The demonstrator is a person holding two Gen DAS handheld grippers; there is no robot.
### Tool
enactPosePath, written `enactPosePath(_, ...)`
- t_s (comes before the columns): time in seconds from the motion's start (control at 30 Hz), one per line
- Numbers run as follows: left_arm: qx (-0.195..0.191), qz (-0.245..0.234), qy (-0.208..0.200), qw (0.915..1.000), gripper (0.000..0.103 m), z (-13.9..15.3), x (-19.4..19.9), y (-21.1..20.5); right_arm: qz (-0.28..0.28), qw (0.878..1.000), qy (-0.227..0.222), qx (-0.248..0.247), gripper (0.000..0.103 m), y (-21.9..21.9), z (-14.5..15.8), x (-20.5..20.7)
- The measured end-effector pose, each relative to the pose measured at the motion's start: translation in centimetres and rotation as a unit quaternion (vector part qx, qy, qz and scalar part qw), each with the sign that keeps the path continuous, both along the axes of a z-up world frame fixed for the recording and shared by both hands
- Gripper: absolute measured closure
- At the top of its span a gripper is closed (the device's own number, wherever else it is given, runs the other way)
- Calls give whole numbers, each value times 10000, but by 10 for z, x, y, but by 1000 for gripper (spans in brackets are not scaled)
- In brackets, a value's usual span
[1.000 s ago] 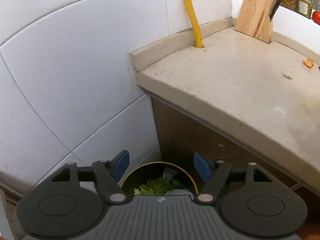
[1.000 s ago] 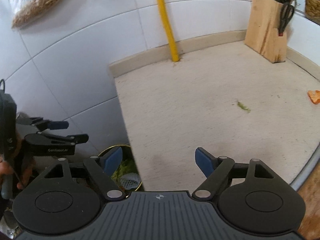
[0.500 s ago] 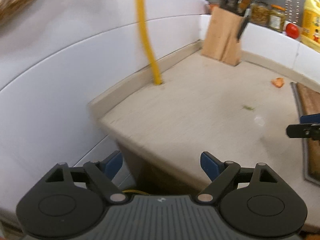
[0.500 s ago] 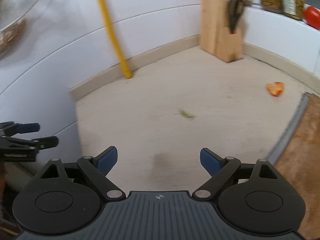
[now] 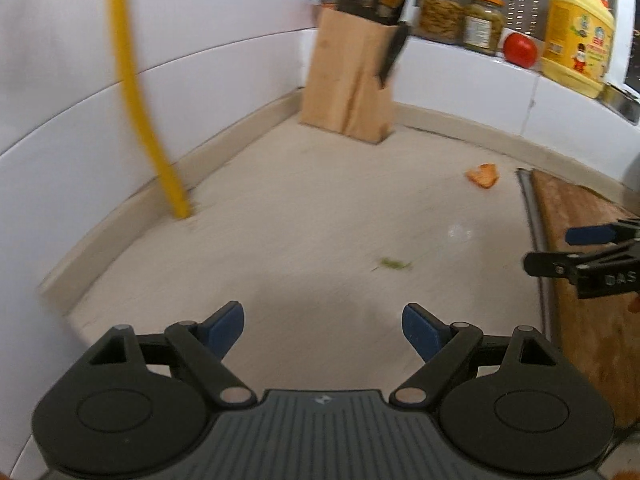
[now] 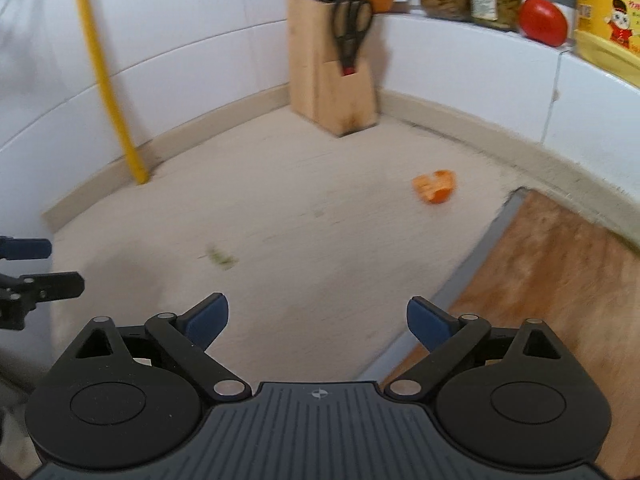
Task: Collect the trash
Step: 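Move both open tools up from the bin to the remaining orange peel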
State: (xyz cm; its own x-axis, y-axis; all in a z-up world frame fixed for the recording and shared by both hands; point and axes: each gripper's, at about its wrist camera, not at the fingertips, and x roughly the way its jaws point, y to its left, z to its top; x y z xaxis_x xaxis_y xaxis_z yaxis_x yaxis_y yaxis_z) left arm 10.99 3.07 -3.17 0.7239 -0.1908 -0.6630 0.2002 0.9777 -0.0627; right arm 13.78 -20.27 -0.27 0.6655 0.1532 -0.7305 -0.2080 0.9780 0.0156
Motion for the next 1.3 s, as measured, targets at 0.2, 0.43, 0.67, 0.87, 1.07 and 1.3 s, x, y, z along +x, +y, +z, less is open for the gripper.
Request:
enactPosePath(0.2,66,-449,-81,9989,20,-6,33,-44,-22,9999,-68,-136,5,-22,-6,29)
enactPosePath(0.43,-97,-623,155,9979,20,-27,68,-65,4,9999,-91,-59,5,-38,-14,55)
enactPosePath(0.67,-275,-707,317,9966,22,-42,82,-67,6,9999,-163,20,5,-49,-22,67)
enactPosePath(0.87,-126,-690,323,9970,32,-50,87,-71,58,9996,-156,220,5,-47,-28,67)
enactPosePath(1.07,97,-559,236,9981,37,-52,89,-76,72,9994,-113,316,5,-45,-33,70)
enactPosePath(1.3,70,-558,135,9983,41,-54,81,-76,171,9994,-29,286,5,-38,-39,72)
